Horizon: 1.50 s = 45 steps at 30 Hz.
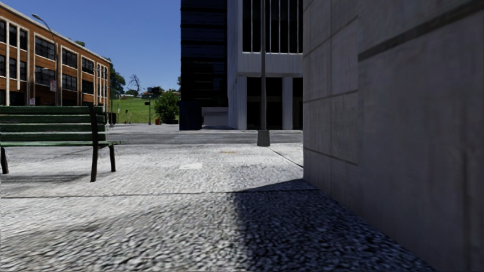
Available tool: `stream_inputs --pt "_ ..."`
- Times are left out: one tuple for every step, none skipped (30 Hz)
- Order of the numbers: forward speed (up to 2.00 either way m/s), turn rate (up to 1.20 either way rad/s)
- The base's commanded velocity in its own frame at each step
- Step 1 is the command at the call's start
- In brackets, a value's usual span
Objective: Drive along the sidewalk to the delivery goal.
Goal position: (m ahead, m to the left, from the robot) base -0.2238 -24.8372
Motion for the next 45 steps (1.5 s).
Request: stream_inputs --pt "2.0 0.0" --pt "2.0 0.0" --pt "2.0 0.0" --pt "2.0 0.0" --pt "2.0 0.0" --pt "2.0 0.0" --pt "2.0 0.0" --pt "2.0 0.0" --pt "2.0 0.0" --pt "2.0 0.0" --pt "2.0 0.0" --pt "2.0 0.0" --pt "2.0 0.0" --pt "2.0 0.0" --pt "2.0 0.0" --pt "2.0 0.0" --pt "2.0 0.0" --pt "2.0 0.0" --pt "2.0 0.0" --pt "2.0 0.0" --pt "2.0 0.0" --pt "2.0 0.0" --pt "2.0 0.0" --pt "2.0 0.0" --pt "2.0 0.0" --pt "2.0 0.0" --pt "2.0 0.0" --pt "2.0 0.0" --pt "2.0 0.0" --pt "2.0 0.0" --pt "2.0 0.0" --pt "2.0 0.0" --pt "2.0 0.0" --pt "2.0 0.0" --pt "2.0 0.0" --pt "2.0 0.0" --pt "2.0 -0.06" --pt "2.0 -0.31" --pt "2.0 -0.53" --pt "2.0 -0.7" --pt "2.0 -0.7" --pt "2.0 -0.71" --pt "2.0 -0.7" --pt "2.0 -0.69" --pt "2.0 -0.69"
